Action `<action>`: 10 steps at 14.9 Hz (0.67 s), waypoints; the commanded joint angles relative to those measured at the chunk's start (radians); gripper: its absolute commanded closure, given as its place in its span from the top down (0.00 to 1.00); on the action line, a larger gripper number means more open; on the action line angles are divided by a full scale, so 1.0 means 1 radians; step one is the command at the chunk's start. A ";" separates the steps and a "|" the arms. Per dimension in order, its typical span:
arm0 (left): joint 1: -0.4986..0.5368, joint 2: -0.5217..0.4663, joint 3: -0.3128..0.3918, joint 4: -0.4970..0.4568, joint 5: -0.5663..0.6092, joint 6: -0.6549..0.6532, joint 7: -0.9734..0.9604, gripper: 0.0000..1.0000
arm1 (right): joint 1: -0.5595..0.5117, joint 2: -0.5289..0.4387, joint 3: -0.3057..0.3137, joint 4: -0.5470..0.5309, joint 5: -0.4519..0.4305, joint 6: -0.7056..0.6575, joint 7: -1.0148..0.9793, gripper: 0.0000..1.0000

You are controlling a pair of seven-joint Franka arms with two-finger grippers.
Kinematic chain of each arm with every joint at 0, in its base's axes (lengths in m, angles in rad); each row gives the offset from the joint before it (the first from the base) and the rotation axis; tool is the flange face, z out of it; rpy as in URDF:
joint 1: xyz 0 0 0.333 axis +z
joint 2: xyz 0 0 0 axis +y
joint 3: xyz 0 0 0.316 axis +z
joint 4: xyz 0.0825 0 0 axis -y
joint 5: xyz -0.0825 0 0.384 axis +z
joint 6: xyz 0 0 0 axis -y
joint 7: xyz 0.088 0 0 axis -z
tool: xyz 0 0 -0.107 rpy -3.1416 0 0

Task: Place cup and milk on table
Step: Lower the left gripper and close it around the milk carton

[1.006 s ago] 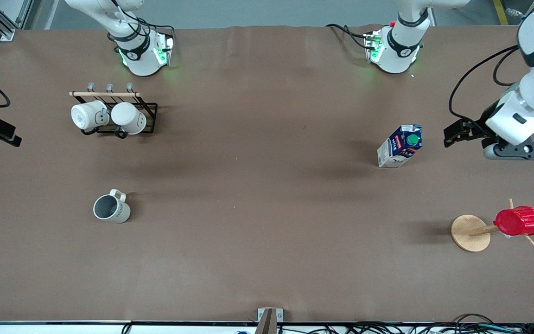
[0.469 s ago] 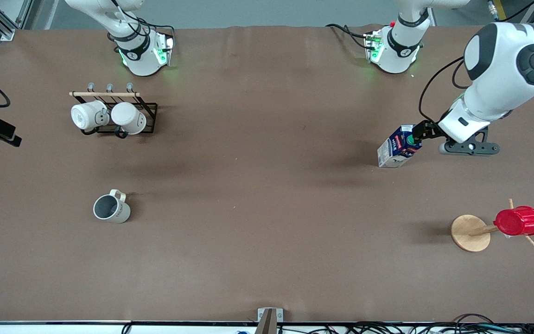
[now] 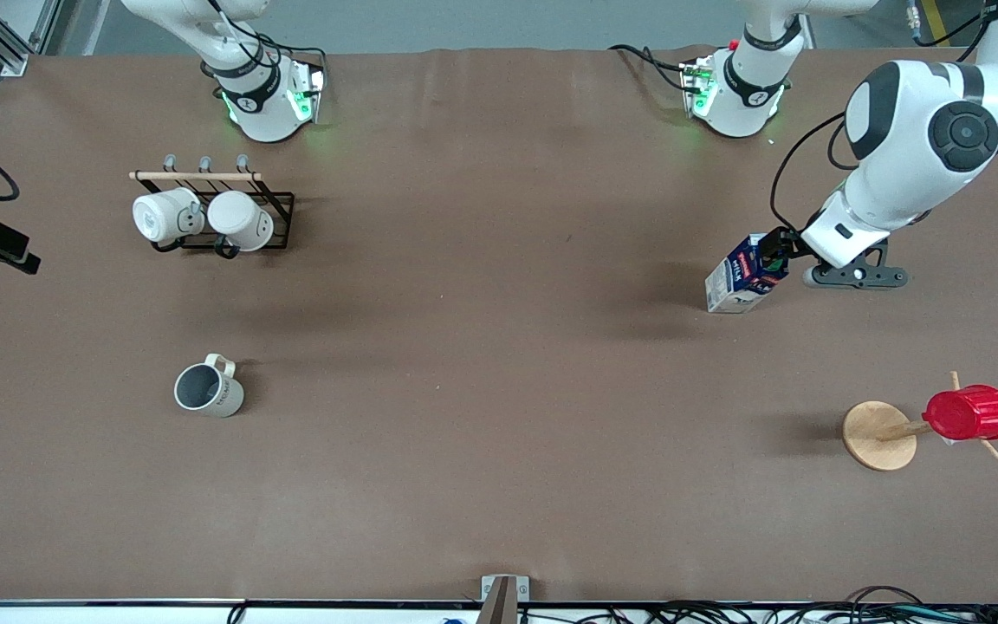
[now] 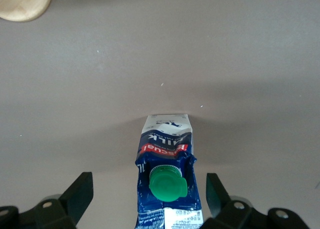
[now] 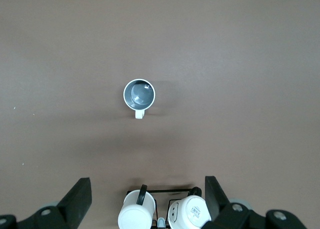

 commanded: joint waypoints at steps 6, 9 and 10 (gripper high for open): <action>-0.003 -0.006 -0.011 -0.067 -0.009 0.057 -0.007 1.00 | -0.012 -0.012 0.008 -0.019 0.005 0.011 -0.003 1.00; -0.004 0.008 -0.023 -0.068 -0.009 0.058 -0.007 1.00 | -0.014 -0.011 0.008 -0.019 0.005 0.011 -0.003 1.00; -0.004 0.011 -0.029 -0.070 -0.009 0.058 -0.007 1.00 | -0.014 -0.011 0.008 -0.019 0.005 0.011 -0.003 1.00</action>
